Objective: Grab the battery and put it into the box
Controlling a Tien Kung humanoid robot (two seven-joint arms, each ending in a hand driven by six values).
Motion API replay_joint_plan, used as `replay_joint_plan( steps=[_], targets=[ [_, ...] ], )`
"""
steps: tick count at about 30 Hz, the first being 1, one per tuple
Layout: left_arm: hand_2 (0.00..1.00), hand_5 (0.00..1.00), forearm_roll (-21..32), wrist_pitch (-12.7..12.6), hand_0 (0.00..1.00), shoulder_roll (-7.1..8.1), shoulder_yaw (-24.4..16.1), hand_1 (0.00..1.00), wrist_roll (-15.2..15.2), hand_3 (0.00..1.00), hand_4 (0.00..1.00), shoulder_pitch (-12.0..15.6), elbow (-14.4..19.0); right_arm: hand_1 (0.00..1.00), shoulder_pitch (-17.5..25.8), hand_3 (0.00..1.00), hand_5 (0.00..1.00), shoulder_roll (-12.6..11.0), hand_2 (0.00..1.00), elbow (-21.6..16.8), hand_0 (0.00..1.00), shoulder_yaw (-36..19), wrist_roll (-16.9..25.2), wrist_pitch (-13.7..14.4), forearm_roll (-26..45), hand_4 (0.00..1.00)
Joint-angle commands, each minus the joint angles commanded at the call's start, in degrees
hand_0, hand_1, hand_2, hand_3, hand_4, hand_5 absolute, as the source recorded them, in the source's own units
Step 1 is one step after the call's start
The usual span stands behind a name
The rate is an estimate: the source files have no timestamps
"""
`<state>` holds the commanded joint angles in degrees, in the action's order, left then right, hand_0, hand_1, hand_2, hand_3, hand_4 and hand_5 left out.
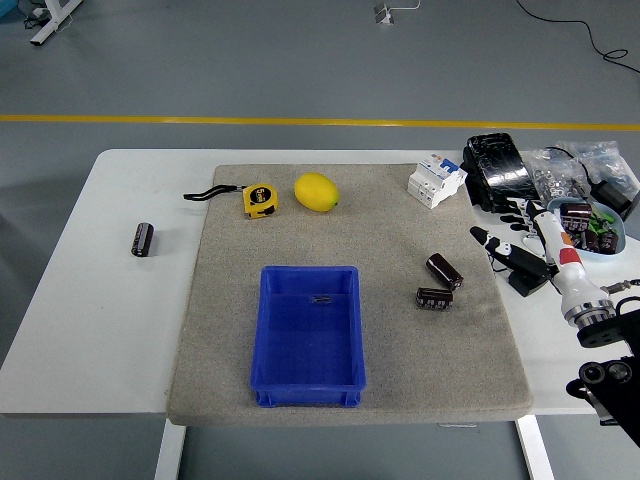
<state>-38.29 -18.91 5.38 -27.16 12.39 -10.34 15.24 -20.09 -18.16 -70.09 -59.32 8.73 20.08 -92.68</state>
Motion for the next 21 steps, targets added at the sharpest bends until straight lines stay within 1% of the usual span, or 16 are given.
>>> replay_joint_plan(
  steps=[2,4,5,6,9,10,11,12,16,17,21],
  targets=[
    [0.657,0.718,-0.1,0.0,0.642,0.02,0.0,0.606,0.1,0.638,0.642,-0.1,0.0,0.654,-0.8,0.734,0.406,-0.6,0.694,-0.1,0.671,0.6,0.5,-0.9,-1.4,0.998],
    [0.657,0.718,-0.2,0.1,0.642,0.06,-0.1,0.606,0.1,0.638,0.642,-0.2,0.0,0.654,-3.0,0.734,0.406,-2.4,0.694,-0.2,0.671,2.1,1.7,-3.1,-4.4,0.998],
    [0.655,0.716,-0.3,0.1,0.642,0.07,-0.1,0.606,0.2,0.638,0.641,-0.1,0.0,0.695,-3.9,0.768,0.338,-3.1,0.744,-0.1,0.710,2.8,2.1,-4.0,-5.7,0.998],
    [0.655,0.716,-0.3,0.1,0.642,0.09,-0.1,0.606,0.2,0.638,0.641,-0.1,0.0,0.695,-4.8,0.768,0.338,-3.9,0.744,-0.1,0.710,3.5,2.4,-4.9,-7.3,0.998],
    [0.655,0.716,-0.2,0.1,0.642,0.13,0.0,0.606,0.3,0.638,0.641,-0.1,0.0,0.695,-8.5,0.768,0.338,-6.9,0.744,0.0,0.710,6.7,3.2,-9.3,-13.0,0.998],
    [0.655,0.716,-0.2,0.1,0.642,0.13,0.1,0.606,0.3,0.638,0.641,-0.1,0.0,0.695,-9.5,0.768,0.338,-7.7,0.744,0.1,0.710,7.8,3.5,-10.3,-14.4,0.998],
    [0.648,0.714,-0.1,0.0,0.639,0.15,0.2,0.597,0.3,0.636,0.640,0.0,0.0,0.755,-10.8,0.812,0.280,-8.5,0.797,0.2,0.757,9.1,4.0,-11.2,-16.0,0.998],
    [0.648,0.714,-0.1,0.0,0.639,0.15,0.2,0.597,0.4,0.636,0.640,0.0,0.0,0.755,-12.1,0.812,0.280,-9.4,0.797,0.2,0.757,10.5,4.5,-12.0,-17.5,0.998],
    [0.648,0.714,1.7,-0.5,0.639,0.15,1.3,0.597,0.1,0.636,0.640,0.5,-0.1,0.755,-16.7,0.812,0.280,-12.0,0.797,0.9,0.757,16.4,5.6,-13.7,-21.9,0.998],
    [0.644,0.712,2.1,-0.6,0.635,0.16,1.5,0.593,0.0,0.635,0.640,0.6,-0.1,0.763,-17.6,0.817,0.245,-12.3,0.804,1.2,0.758,17.8,5.8,-13.8,-22.4,0.998],
    [0.644,0.712,4.5,-1.5,0.635,0.18,2.9,0.593,-0.5,0.635,0.640,1.0,-0.1,0.763,-22.0,0.817,0.245,-13.5,0.804,2.9,0.758,24.0,6.9,-13.3,-23.1,0.998]
  ],
)
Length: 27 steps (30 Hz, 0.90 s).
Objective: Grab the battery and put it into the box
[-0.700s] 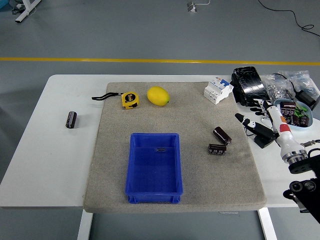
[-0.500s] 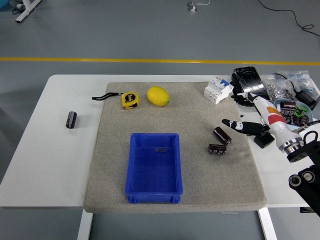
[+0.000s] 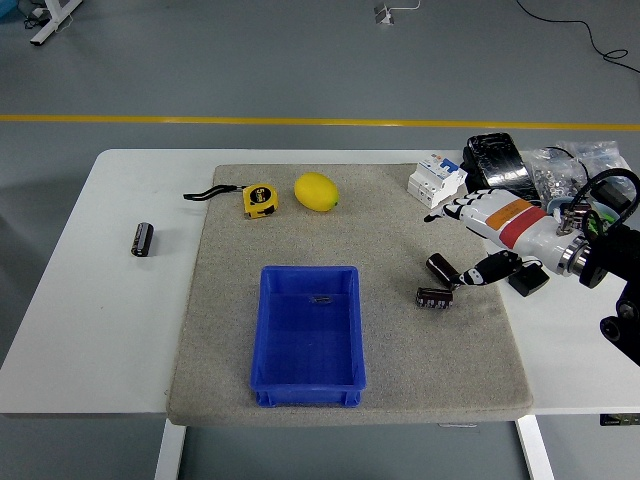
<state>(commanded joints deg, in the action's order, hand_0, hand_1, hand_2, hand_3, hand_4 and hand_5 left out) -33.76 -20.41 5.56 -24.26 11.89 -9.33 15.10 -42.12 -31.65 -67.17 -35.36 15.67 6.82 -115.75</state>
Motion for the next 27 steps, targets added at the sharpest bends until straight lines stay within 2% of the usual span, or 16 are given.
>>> replay_joint_plan(
  steps=[3,7,9,21,27],
  targets=[
    [0.641,0.709,1.5,-0.5,0.634,-0.01,0.5,0.591,-0.3,0.630,0.636,0.4,0.0,0.752,-2.2,0.813,0.222,0.0,0.798,1.3,0.751,3.3,0.3,0.5,-0.2,0.987],
    [0.641,0.709,1.3,-0.7,0.634,-0.01,0.4,0.591,-0.1,0.630,0.636,0.6,0.0,0.752,-4.9,0.813,0.222,0.7,0.798,3.6,0.751,7.4,1.1,0.8,-0.2,0.987],
    [0.636,0.714,1.0,-0.6,0.625,0.04,0.3,0.581,0.1,0.628,0.640,0.6,0.0,0.736,-6.4,0.800,0.194,1.4,0.777,5.5,0.738,9.4,1.4,0.7,-0.1,0.956],
    [0.631,0.710,-0.5,-0.4,0.624,0.18,-0.4,0.574,0.8,0.631,0.639,0.2,0.2,0.730,-12.8,0.794,0.197,5.3,0.773,14.3,0.730,17.7,1.0,-1.8,0.5,0.948],
    [0.629,0.704,-1.1,-0.4,0.623,0.24,-0.7,0.572,1.0,0.628,0.635,-0.1,0.3,0.726,-14.8,0.781,0.192,6.8,0.767,15.7,0.726,20.0,0.5,-2.8,-0.7,0.930]
  ],
)
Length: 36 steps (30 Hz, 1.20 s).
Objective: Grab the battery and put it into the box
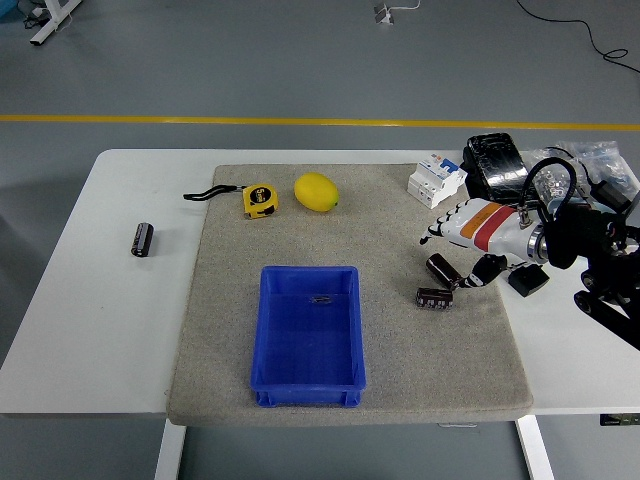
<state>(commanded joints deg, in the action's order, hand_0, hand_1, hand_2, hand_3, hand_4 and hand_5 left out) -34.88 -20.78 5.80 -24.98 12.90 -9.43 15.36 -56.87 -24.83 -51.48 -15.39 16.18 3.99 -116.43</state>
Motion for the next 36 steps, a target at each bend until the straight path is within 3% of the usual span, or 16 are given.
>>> replay_joint_plan(
  steps=[14,36],
  targets=[
    [0.624,0.694,-2.0,-0.1,0.619,0.15,-1.1,0.562,0.8,0.627,0.632,-0.8,0.1,0.723,-3.9,0.782,0.169,5.0,0.764,8.0,0.725,6.7,0.5,-0.9,1.2,0.911],
    [0.620,0.694,-6.1,0.3,0.615,0.03,-3.3,0.555,2.4,0.623,0.632,-1.7,0.5,0.714,-3.1,0.775,0.188,7.8,0.756,14.9,0.710,9.2,1.3,0.2,4.1,0.884]
  ],
)
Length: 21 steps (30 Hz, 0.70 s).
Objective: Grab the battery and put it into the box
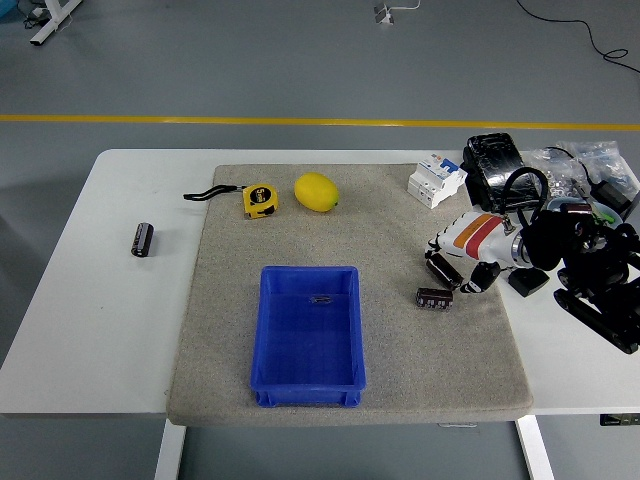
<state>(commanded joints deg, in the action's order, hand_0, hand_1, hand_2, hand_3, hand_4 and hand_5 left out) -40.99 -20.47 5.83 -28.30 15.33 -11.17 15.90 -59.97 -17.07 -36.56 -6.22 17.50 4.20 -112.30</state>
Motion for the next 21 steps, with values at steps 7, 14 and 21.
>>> replay_joint_plan(
  steps=[7,14,21],
  targets=[
    [0.621,0.691,-0.7,0.1,0.616,-0.07,-0.5,0.558,0.2,0.623,0.630,-0.1,0.0,0.666,0.4,0.720,0.188,0.6,0.732,0.7,0.653,0.6,0.8,1.2,1.2,0.862],
    [0.620,0.687,-1.5,0.3,0.617,-0.11,-1.1,0.558,0.5,0.622,0.624,-0.2,0.0,0.583,0.5,0.610,0.170,0.8,0.670,0.6,0.562,0.9,1.1,2.0,2.1,0.798],
    [0.619,0.686,-2.1,0.4,0.615,-0.07,-1.5,0.557,0.6,0.621,0.624,-0.2,0.0,0.527,0.7,0.554,0.143,0.3,0.602,0.2,0.537,0.5,0.9,1.4,2.4,0.741]
  ],
)
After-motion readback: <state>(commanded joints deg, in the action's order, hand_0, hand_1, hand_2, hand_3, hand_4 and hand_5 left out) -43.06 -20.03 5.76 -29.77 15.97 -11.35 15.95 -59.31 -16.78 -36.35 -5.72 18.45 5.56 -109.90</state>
